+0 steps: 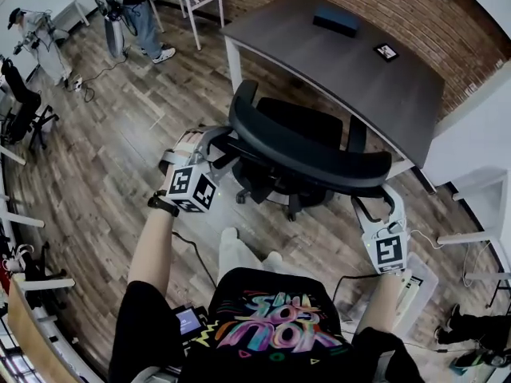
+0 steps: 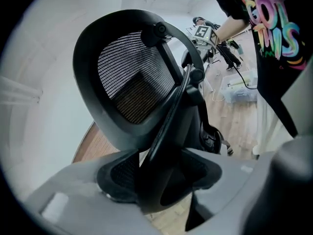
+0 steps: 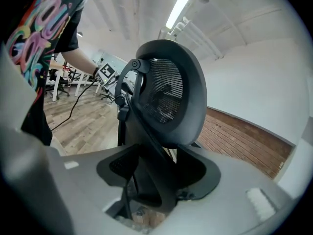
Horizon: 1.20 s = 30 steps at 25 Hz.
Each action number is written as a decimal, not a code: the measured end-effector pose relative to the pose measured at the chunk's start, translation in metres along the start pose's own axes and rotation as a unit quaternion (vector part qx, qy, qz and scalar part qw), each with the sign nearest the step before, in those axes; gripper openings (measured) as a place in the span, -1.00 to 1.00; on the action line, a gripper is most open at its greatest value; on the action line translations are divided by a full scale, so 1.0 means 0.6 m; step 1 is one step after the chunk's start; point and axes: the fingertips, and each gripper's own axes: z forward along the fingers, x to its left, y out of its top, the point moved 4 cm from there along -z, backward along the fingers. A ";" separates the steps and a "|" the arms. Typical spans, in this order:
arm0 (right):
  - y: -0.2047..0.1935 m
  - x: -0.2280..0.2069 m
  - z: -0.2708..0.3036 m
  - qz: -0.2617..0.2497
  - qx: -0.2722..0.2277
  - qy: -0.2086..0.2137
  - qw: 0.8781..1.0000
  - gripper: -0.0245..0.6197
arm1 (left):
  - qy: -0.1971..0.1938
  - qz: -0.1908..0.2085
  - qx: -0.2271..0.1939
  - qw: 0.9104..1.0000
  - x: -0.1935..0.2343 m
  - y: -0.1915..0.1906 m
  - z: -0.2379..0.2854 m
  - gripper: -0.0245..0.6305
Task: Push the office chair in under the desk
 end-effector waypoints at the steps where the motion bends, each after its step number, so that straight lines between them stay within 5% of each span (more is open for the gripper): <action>1: 0.002 -0.001 0.008 0.003 0.001 -0.006 1.000 -0.18 | -0.004 0.004 -0.006 1.000 0.009 -0.006 0.010 -0.13; 16: 0.041 -0.030 0.140 0.041 0.038 -0.094 0.994 -0.15 | -0.041 0.062 -0.097 0.993 0.158 -0.088 0.158 -0.13; 30: 0.064 -0.081 0.256 0.062 0.063 -0.144 0.986 -0.15 | -0.073 0.077 -0.132 0.986 0.278 -0.135 0.295 -0.12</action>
